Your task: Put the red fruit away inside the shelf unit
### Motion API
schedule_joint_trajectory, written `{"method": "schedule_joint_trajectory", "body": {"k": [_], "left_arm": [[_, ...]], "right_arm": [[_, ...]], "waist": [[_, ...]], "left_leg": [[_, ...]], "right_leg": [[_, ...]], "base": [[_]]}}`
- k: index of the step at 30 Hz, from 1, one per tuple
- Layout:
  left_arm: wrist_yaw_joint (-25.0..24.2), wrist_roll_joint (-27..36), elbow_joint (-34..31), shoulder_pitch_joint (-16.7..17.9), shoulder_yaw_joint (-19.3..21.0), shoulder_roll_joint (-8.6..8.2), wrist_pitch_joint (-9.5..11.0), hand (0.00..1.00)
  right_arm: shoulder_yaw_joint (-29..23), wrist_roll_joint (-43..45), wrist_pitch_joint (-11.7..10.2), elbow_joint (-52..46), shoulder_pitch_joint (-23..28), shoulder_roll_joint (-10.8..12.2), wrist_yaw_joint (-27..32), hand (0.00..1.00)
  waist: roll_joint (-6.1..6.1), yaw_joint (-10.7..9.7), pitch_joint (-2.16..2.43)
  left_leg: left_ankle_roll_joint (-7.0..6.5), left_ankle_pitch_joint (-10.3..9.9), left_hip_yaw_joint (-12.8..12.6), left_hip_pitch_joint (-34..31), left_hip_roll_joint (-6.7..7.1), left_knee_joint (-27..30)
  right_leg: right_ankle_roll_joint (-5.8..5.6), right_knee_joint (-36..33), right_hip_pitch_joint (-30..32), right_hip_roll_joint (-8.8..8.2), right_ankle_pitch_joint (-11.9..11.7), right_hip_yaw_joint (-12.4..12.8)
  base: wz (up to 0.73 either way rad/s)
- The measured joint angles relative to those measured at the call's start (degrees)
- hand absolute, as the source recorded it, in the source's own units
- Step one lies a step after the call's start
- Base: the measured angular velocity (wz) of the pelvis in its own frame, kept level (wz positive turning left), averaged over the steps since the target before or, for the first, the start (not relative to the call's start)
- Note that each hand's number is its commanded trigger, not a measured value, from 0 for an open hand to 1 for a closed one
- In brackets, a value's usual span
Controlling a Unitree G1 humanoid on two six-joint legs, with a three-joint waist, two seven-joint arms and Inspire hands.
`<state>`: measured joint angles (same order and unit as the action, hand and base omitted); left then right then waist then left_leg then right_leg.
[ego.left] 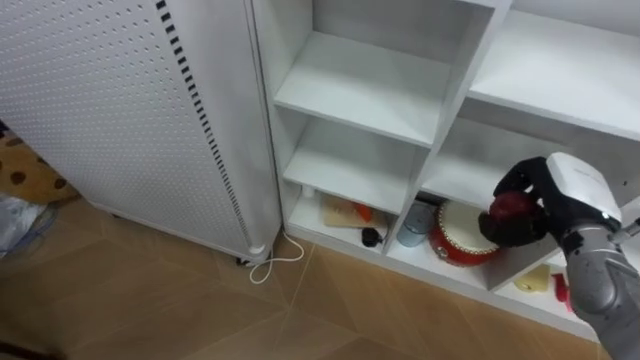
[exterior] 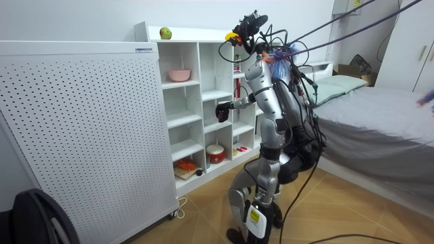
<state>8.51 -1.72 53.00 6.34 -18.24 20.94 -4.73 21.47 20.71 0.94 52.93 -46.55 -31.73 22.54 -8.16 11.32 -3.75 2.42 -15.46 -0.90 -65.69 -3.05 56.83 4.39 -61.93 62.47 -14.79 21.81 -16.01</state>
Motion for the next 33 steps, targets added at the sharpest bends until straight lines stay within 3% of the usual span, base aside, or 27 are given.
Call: {"method": "schedule_joint_trajectory", "body": {"k": [5, 12, 17, 26, 27, 28, 29, 33], "left_arm": [[1.71, 0.00, -1.20, 0.52, -0.13, 1.11, -1.41, 0.00], [2.43, -0.03, -2.71, 0.93, -0.19, 1.26, -2.38, 0.00], [2.66, 0.21, -2.78, 1.09, -0.12, 2.10, -2.37, 0.00], [3.96, 2.26, -3.68, 3.63, 0.24, 2.70, -2.42, 0.00], [4.32, 2.25, -3.64, 3.70, 0.25, 2.71, -2.42, 0.00], [4.51, 2.25, -3.62, 3.70, 0.25, 2.71, -2.42, 0.00], [4.70, 2.24, -3.65, 3.69, 0.26, 2.72, -2.38, 0.00], [4.93, 2.23, -3.60, 3.65, 0.25, 2.79, -2.36, 0.00]], "right_arm": [[0.42, -1.46, 0.64, 0.98, -0.54, -0.44, 3.87, 1.00], [0.79, -8.65, 1.61, 1.01, -1.01, -1.93, 7.33, 1.00], [4.57, -14.48, 1.61, 3.98, -3.77, -4.56, 8.63, 1.00], [4.57, -20.01, 1.62, 6.21, -4.32, -6.88, 11.72, 1.00], [4.56, -20.38, 1.62, 6.46, -4.38, -6.89, 12.18, 0.93], [4.56, -20.52, 1.62, 6.57, -4.40, -6.89, 12.31, 0.53], [4.56, -20.57, 1.62, 6.95, -4.48, -6.89, 12.48, 0.00], [4.56, -20.74, 1.69, 7.66, -4.52, -7.03, 13.84, 0.00]], "waist": [[-0.01, 0.17, 0.01], [0.00, 0.34, 0.02], [0.00, 0.78, 0.01], [0.04, 2.13, 0.03], [0.06, 2.19, 0.03], [0.06, 2.25, 0.03], [0.06, 2.44, 0.03], [0.04, 2.72, 0.02]], "left_leg": [[-0.84, -0.51, 0.09, -1.93, 0.55, 1.67], [-1.73, -1.74, -0.44, -3.91, 0.81, 5.00], [-1.72, -1.76, -0.59, -4.01, 0.82, 5.14], [-1.60, -1.74, -0.24, -4.99, 0.80, 5.56], [-1.61, -1.95, -0.13, -5.20, 0.81, 5.99], [-1.57, -2.05, -0.02, -5.31, 0.80, 6.17], [-1.53, -2.19, 0.15, -5.50, 0.74, 6.44], [-1.84, -2.43, -0.06, -5.78, 0.84, 7.03]], "right_leg": [[-0.64, -1.63, 1.58, -0.54, 0.75, 0.32], [-1.40, -5.16, 3.75, -1.47, 2.26, 1.68], [-1.43, -5.17, 3.91, -1.15, 2.25, 1.87], [-1.13, -5.45, 4.56, -1.26, 2.40, 1.46], [-1.17, -5.80, 4.67, -1.29, 2.46, 1.43], [-1.16, -5.91, 4.70, -1.25, 2.51, 1.38], [-1.16, -5.96, 4.74, -1.18, 2.53, 1.24], [-1.26, -6.87, 4.94, -2.04, 2.91, 1.27]], "base": [[0.07], [0.03], [-0.02], [0.00], [0.00], [0.00], [0.00], [0.05]]}}
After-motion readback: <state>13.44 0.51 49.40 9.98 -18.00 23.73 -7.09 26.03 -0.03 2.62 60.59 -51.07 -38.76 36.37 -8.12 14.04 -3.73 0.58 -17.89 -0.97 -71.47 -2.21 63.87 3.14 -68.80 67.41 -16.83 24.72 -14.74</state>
